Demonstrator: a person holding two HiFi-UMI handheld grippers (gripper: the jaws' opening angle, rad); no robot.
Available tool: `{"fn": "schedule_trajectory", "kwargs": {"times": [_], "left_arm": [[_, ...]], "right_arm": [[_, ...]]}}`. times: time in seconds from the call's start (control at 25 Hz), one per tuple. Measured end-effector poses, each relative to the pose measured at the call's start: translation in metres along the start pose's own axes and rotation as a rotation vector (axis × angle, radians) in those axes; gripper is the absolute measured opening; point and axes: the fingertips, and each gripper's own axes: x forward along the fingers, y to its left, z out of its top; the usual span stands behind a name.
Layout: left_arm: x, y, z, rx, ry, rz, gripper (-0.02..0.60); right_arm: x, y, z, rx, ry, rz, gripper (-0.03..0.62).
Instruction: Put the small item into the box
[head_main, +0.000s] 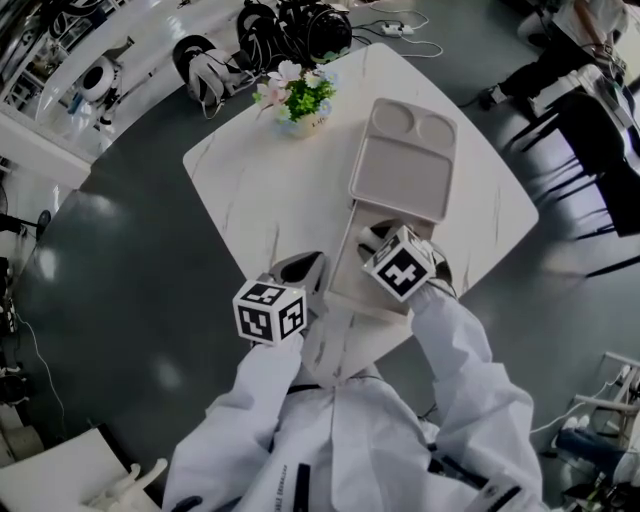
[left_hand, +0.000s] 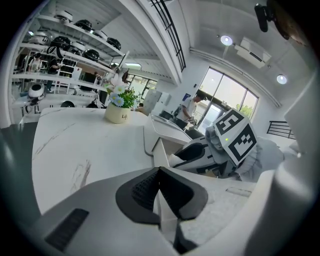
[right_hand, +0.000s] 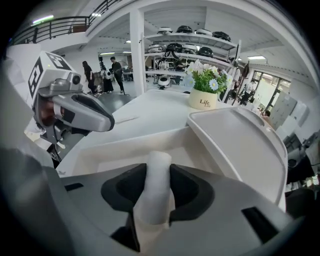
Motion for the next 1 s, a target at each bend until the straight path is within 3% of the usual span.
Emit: {"fn": "schedule_trajectory", "kwargs": {"times": [0.52,0.84,1.0], "left_arm": [[-0.002,0.001,-0.002,-0.01,-0.001,0.009,-0.002],[-0.007,-0.003,0.001,-0.001,-0.013,0.019,-0.002],[-0.013,-0.007,0.008,0.025,-0.036,0.008,-0.002]], "right_arm": [[0.005,0.002,-0.001,0.004,0.013,0.001,0.197],[-0.005,0.001,0.003,0.06,-0.051,-0.019,0.213],[-0.016,0.0,0.012,0.073,-0.138,-0.053,0.199]]}}
